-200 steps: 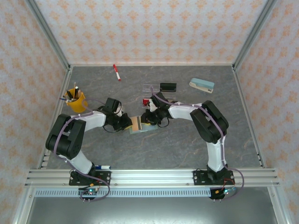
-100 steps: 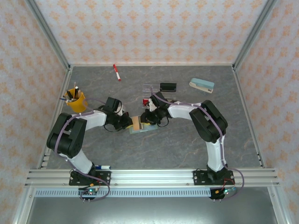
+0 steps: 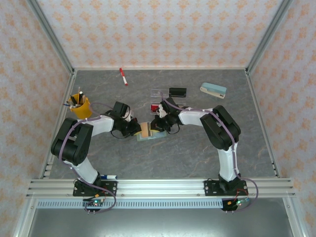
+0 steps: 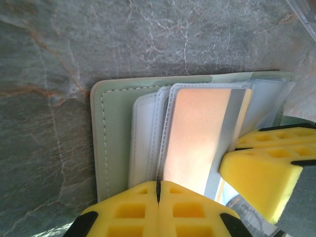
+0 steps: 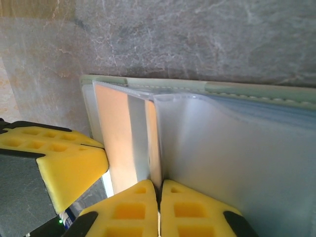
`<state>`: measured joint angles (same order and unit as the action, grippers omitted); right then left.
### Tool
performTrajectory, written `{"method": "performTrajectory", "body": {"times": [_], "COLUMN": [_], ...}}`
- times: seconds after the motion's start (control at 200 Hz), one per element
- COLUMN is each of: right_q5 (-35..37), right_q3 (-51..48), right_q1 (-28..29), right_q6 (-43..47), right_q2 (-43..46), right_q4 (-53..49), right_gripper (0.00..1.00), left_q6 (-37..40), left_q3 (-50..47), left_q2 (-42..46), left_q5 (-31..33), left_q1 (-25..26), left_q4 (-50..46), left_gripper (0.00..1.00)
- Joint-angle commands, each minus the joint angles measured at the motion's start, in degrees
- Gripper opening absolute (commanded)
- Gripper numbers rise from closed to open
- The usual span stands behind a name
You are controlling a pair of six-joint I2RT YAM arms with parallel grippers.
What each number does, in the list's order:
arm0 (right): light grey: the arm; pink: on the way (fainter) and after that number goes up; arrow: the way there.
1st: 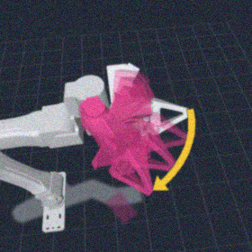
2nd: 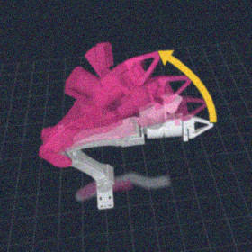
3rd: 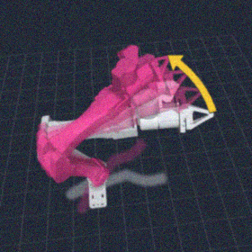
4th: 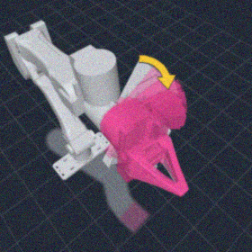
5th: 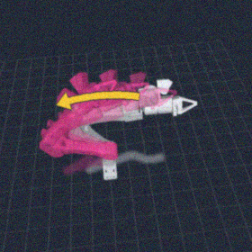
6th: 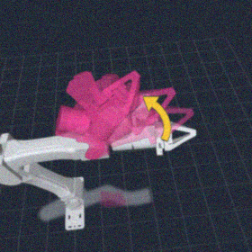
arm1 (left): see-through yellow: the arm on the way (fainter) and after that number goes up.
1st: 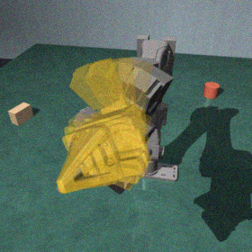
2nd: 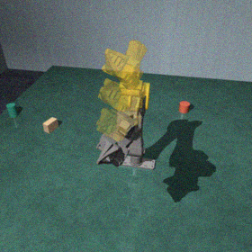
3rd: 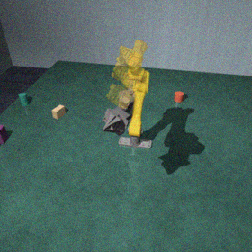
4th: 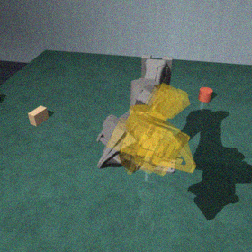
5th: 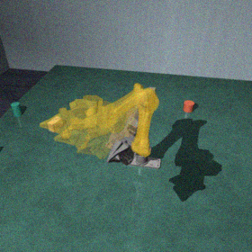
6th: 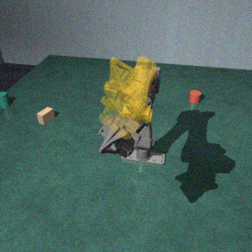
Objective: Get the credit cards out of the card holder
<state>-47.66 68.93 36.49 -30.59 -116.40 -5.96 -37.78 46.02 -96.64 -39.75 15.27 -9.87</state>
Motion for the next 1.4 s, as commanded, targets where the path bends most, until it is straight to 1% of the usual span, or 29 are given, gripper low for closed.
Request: {"method": "performTrajectory", "body": {"times": [0.0,0.05,0.596,0.906,1.096,1.201,1.391], "right_q5": [-1.24,-1.96,-6.73,-7.1,-7.01,-5.69,-4.01], "right_q3": [-1.83,-2.37,-5.05,-6.96,-6.68,-6.94,-7.4], "right_q1": [0.6,0.27,-1.77,-3.18,-3.18,-3.19,-3.96], "right_q6": [-0.68,-0.75,2.11,2.12,3.48,3.59,6.61], "right_q2": [1.06,1.72,4.51,4.78,3.82,3.89,5.33], "right_q4": [4.67,5.61,7.62,10.35,9.14,8.74,4.2], "right_gripper": [0.03,0.0,0.0,0.0,0.0,0.0,0.0], "left_q6": [1.79,1.91,3.67,3.94,3.85,3.87,3.78], "left_q3": [-0.84,-0.98,-2.08,-2.73,-2.77,-2.45,-1.78], "left_q2": [-1.4,-1.1,-1.87,-2.4,-2.41,-2.17,-0.34], "left_q5": [5.66,5.86,6.7,6.76,6.1,5.78,4.63], "left_q1": [0.4,0.04,-1.91,-2.56,-2.71,-2.79,-2.7], "left_q4": [-5.1,-5.42,-6.46,-6.22,-5.74,-5.78,-5.91], "left_gripper": [0.0,0.0,0.0,0.0,0.0,0.0,0.0]}}
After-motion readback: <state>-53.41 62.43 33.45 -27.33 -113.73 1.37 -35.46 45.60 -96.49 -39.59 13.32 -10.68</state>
